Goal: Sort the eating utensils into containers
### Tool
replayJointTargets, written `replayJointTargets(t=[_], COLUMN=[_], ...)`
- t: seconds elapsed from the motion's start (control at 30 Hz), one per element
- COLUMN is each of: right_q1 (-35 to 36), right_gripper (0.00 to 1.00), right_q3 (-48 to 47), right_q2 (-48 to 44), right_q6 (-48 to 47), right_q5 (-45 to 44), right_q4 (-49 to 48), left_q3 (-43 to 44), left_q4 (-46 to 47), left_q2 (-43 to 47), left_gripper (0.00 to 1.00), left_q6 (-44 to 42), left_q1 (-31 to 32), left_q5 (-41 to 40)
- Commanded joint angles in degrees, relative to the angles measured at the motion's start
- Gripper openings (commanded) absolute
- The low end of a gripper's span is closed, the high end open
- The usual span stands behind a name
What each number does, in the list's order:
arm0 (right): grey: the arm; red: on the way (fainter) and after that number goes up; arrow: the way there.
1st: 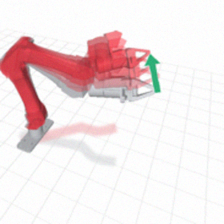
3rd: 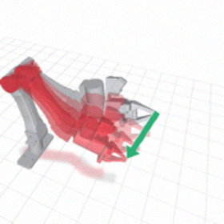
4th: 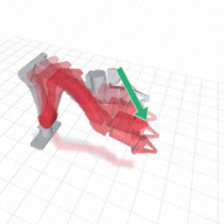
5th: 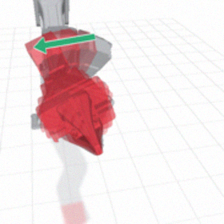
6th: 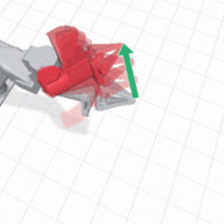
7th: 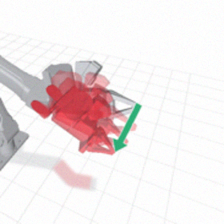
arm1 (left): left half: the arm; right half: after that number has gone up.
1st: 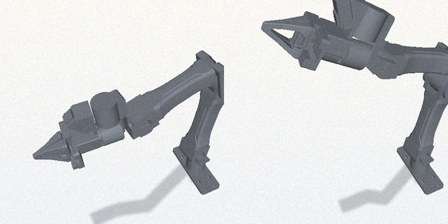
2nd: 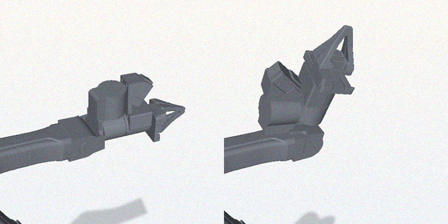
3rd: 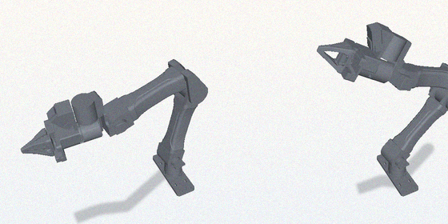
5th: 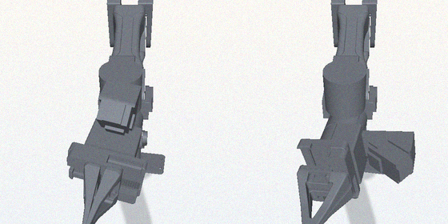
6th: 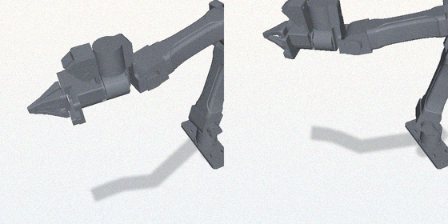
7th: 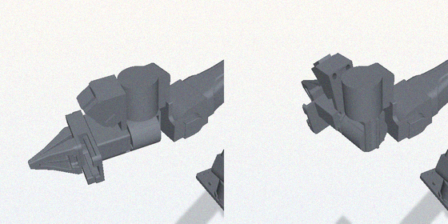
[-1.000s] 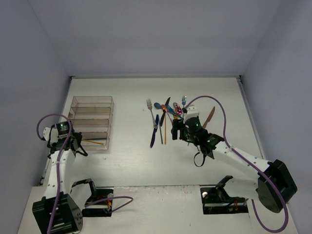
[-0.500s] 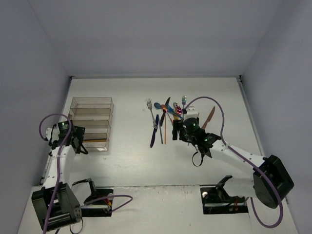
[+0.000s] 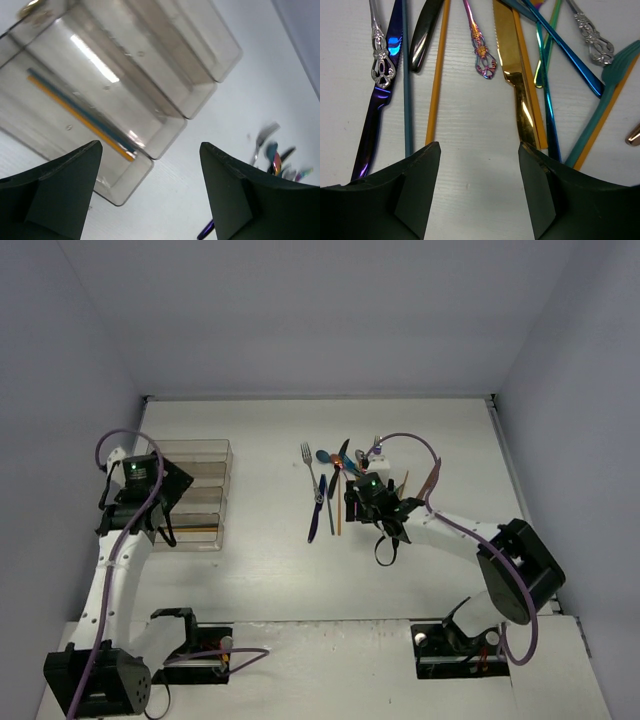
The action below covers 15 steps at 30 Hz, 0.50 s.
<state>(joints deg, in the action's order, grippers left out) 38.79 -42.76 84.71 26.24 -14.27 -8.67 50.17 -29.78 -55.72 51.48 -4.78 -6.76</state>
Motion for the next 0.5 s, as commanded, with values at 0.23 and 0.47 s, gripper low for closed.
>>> replayJointTargets(t=[0.23, 0.47], right_q1=[3.13, 3.14], right_gripper=[0.52, 0.43], right_q3=[-9.31, -11.69], right_q2=[12.03, 16.45], right_q6=[4.62, 6.20], right_q5=[-1.37, -1.68], right_q4=[-0.73, 0.23], left_q3=[11.09, 11.38], left_q4=[0.64, 1.03], left_q2=[-6.92, -11.21], left_gripper=[0.76, 0.76], left_q6=[-20.75, -20.46], left_q1=[22.61, 28.96], left_q5=[-1.38, -1.41])
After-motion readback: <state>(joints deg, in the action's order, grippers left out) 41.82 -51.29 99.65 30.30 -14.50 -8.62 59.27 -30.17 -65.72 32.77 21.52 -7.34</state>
